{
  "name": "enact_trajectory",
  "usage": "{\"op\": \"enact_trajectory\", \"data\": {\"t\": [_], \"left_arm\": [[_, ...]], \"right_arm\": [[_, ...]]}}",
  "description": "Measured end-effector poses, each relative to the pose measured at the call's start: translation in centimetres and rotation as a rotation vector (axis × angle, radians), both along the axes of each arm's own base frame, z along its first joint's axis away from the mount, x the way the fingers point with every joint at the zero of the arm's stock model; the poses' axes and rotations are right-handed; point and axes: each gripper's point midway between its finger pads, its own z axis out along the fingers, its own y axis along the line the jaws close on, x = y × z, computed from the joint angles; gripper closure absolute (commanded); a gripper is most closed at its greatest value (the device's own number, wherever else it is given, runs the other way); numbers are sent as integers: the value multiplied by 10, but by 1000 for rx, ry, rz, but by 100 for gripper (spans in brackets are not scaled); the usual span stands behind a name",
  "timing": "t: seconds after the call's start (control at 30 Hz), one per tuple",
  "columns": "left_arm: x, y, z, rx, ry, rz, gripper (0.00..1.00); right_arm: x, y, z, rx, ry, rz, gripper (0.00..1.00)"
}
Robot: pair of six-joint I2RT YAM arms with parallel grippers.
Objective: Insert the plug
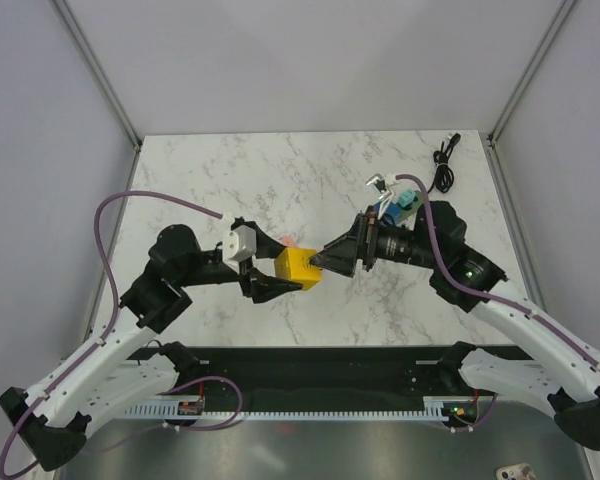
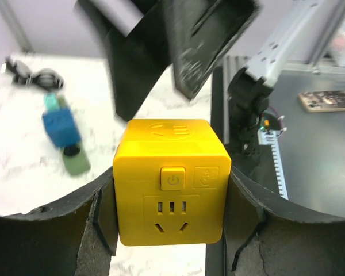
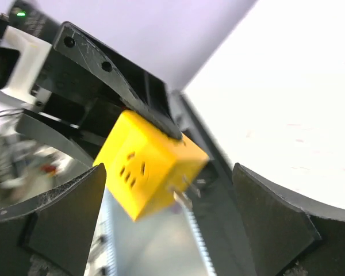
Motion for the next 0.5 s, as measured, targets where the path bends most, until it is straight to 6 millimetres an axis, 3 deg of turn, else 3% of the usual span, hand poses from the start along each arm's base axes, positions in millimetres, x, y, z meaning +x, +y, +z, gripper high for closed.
{"op": "enact_trajectory", "data": {"t": [0.3,0.5], "left_arm": [[57,9,-59,296,202,279,98],[95,9,-114,521,299,395,98]], "right_arm": [[33,-86,-39,-326,-145,-437,2],[42,-137,-35,-418,-242,-650,2]]}}
